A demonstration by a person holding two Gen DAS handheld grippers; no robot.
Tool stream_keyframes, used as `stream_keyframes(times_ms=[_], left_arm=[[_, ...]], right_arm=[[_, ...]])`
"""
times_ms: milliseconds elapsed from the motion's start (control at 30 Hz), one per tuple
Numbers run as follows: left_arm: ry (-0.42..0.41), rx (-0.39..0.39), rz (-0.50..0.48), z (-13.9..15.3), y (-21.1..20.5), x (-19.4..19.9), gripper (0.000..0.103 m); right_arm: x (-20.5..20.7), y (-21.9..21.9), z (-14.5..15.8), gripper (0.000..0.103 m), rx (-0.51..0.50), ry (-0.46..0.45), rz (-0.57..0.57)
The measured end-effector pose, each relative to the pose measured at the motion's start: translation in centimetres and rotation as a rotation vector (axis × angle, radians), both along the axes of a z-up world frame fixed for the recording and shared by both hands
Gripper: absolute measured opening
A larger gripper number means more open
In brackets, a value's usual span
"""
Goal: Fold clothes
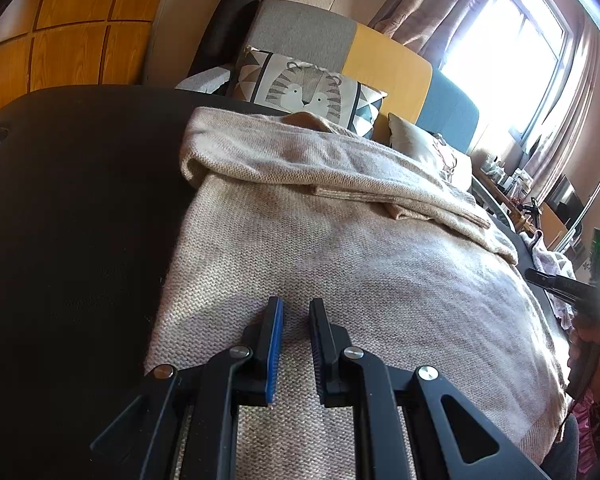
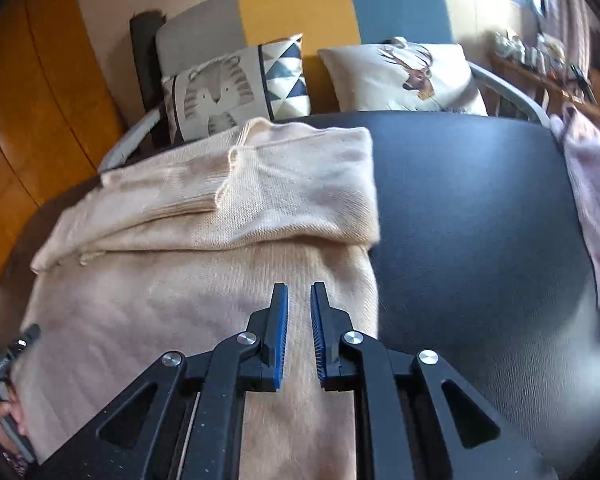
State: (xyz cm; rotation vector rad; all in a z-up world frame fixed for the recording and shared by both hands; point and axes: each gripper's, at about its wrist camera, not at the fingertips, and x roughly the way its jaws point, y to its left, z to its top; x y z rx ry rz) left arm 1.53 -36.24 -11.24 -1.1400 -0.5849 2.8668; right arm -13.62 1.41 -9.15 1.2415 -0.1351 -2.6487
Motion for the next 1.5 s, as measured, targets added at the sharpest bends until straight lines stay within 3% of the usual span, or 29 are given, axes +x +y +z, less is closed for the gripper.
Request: stream_keyframes(times_ms=[133,233,567,667,833,967,1133,1267,1500], left_arm=[[0.0,-0.002,-0.001,0.0,0.0,-0.1,0.013],[0.0,-0.005,-0.001,0.0,0.0,-0.2,0.013],[0.002,0.004,0.0,-0.1,0.0,-0.1,0.013],[0.002,0.007,0.001,0.0,-0.1,0.0,0.013],[0.002,0.007,0.002,0.0,0.0,0.0,0.013],[0.003,0.004,0.002,0.0,0.0,0.0,0.013],[0.0,-0.004,0.002,0.0,0.0,0.1,0.013],[0.002,-0.01,0.001,0.0,0.0,0.0,0.013],[0.009,0.005,0.0,-0.1,-0.1,0.1,0.013]], right_arm=[[-2.1,0.1,-1.4,0.012,-0.016,-0.051,-0.034],[-1.3,0.8,-1.2,0.012,0.005,-0.06,-0.043],[7.3,4.0,-1.1,0.012,0.008,-0.072,-0.005],[9.1,4.3,-1.2,0.012,0.052,-0.061,-0.005],[10.0,4.4,-0.2,0.012,0.024,-0.058,-0.029],[7.7,1.6,2.5,0.012,-0.084,0.012,0.024],[2.1,-6.8,1.3,0.012,0.043,-0.017,0.163],[-0.5,-10.0,-0.7,0.012,0.111,-0.057,0.189],[2.2,-9.6,-2.0,0.013,0.089,-0.087,0.205]])
